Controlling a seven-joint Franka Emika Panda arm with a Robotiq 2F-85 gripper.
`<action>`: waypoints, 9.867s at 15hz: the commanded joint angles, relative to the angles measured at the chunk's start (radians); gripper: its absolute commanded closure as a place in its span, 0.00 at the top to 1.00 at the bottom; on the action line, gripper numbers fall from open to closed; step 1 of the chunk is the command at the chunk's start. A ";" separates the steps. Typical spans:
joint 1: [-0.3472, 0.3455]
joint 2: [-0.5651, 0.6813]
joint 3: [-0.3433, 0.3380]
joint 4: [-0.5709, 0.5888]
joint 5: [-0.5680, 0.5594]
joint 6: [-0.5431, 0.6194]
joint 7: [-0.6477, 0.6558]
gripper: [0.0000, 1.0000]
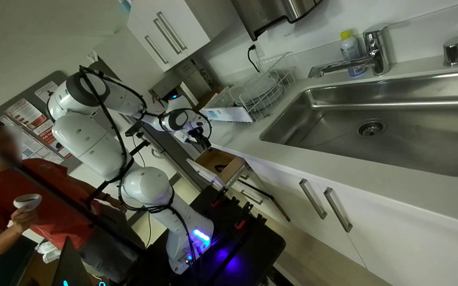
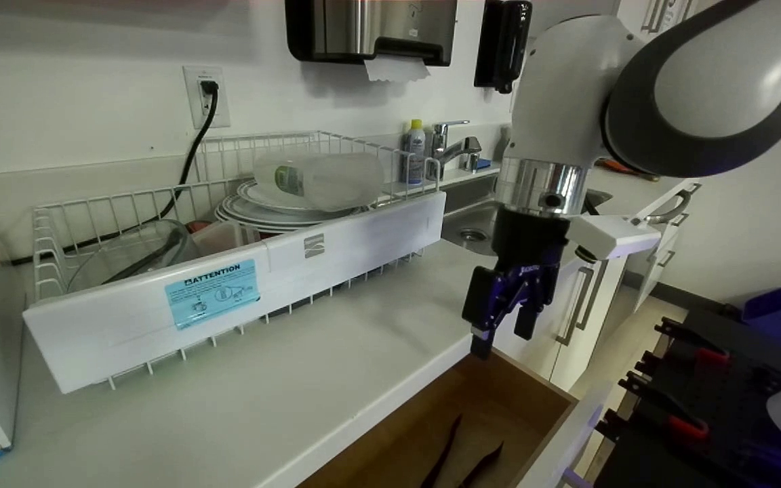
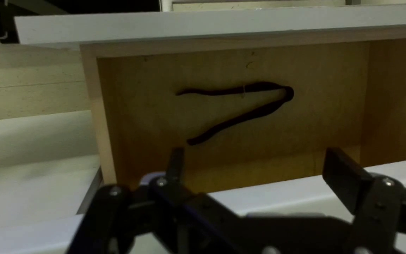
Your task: Remove the tongs from the open drawer and place them on the countertop
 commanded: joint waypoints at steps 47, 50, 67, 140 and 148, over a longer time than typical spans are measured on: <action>0.394 0.649 -0.193 0.353 -0.341 0.280 0.286 1.00; 0.415 0.658 -0.209 0.368 -0.331 0.279 0.276 1.00; 0.441 0.674 -0.251 0.408 -0.336 0.269 0.279 0.05; 0.389 0.583 -0.194 0.464 -0.546 -0.043 -0.138 0.03; 0.255 0.424 -0.019 0.476 -0.529 -0.356 -0.538 0.03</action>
